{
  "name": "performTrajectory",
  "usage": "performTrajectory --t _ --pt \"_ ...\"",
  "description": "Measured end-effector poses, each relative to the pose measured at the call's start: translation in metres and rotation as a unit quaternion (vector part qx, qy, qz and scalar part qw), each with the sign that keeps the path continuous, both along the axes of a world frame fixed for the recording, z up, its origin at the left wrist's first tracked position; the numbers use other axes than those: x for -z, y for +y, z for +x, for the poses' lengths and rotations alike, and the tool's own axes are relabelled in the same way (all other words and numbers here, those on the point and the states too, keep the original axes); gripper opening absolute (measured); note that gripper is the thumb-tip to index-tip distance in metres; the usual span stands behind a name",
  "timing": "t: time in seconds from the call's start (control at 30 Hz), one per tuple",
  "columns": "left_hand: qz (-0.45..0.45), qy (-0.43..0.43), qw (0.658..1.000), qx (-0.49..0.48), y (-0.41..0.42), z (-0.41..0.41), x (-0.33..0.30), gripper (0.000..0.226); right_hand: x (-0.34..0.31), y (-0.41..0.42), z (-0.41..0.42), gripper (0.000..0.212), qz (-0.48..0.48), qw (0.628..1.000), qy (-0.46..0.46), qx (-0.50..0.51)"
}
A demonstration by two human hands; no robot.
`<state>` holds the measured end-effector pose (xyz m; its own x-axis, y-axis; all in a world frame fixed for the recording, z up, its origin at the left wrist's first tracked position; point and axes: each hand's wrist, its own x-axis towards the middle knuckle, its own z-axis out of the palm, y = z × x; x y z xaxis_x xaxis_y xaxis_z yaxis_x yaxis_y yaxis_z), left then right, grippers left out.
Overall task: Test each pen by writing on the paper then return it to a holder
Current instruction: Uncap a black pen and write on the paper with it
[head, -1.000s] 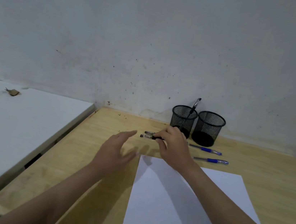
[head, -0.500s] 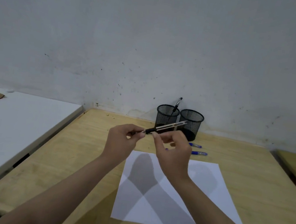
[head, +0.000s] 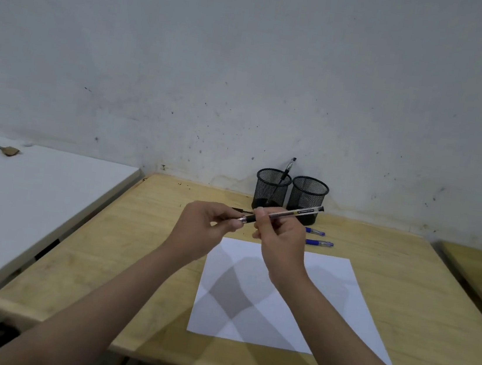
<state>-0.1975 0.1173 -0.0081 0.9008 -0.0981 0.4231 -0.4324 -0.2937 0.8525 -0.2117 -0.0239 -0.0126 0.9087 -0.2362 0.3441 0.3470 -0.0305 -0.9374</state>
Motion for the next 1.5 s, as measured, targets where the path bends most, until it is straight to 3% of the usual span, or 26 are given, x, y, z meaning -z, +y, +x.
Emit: performTrajectory --t 0.2,0.27,0.47,0.6,0.87,1.1,1.3,1.5 --pt "0.059 0.069 0.992 -0.088 0.051 0.005 0.035 0.017 -0.034 -0.055 0.000 0.018 0.134 0.979 -0.085 0.130" --pt "0.089 0.080 0.986 -0.118 0.055 0.010 0.046 0.009 -0.037 -0.061 -0.002 0.019 0.124 0.982 -0.082 0.118" --pt "0.101 0.066 0.981 -0.152 0.037 0.040 0.060 0.019 -0.009 -0.035 -0.009 0.020 0.081 0.992 -0.026 0.091" --pt "0.162 0.069 0.970 -0.168 0.038 0.061 0.063 0.025 0.004 -0.031 -0.005 0.020 0.055 0.996 -0.003 0.071" --pt "0.262 0.085 0.951 -0.139 0.046 0.076 0.076 0.035 0.020 -0.025 0.016 0.016 0.023 0.997 0.042 0.056" --pt "0.236 0.109 0.960 -0.103 0.046 0.067 0.074 0.041 0.032 -0.015 0.019 0.011 0.014 0.997 0.062 0.038" --pt "0.238 0.023 0.969 -0.060 0.044 0.029 0.069 0.039 0.036 -0.007 0.028 0.011 0.009 0.997 0.076 0.033" --pt "0.371 0.014 0.928 0.012 0.050 0.021 0.082 0.069 0.038 0.007 0.043 0.015 -0.025 0.993 0.115 0.004"
